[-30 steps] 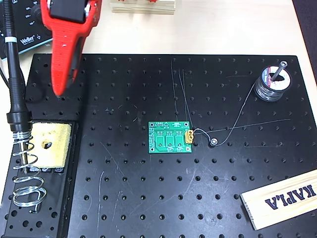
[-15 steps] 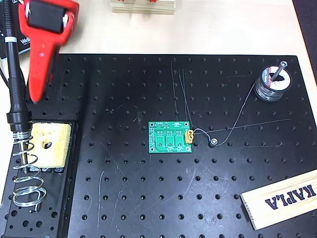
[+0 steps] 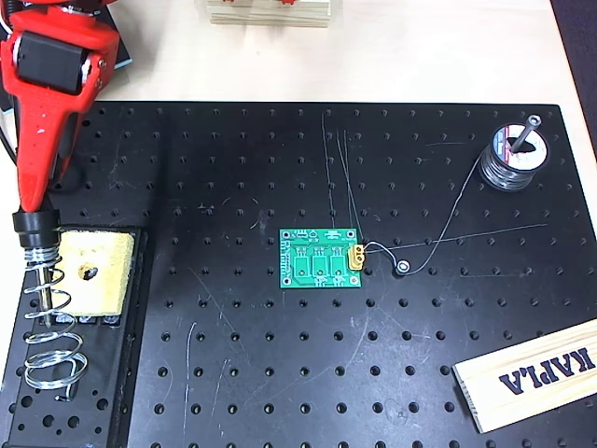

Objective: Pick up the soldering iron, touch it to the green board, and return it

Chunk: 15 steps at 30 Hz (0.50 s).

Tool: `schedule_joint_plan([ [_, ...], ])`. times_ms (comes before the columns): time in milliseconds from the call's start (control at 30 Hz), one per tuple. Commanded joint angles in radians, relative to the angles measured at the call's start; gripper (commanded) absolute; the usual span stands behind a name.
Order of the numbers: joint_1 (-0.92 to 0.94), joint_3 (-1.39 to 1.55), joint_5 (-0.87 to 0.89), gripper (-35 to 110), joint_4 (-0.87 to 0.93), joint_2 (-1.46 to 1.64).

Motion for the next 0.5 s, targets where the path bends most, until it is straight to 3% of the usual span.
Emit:
schedule_joint_plan([
  [0,0.025,-0.055,-0.023,21,-0.005,0.008],
  [467,0.041,-0.081,-0.037,14,0.006,-0.005],
])
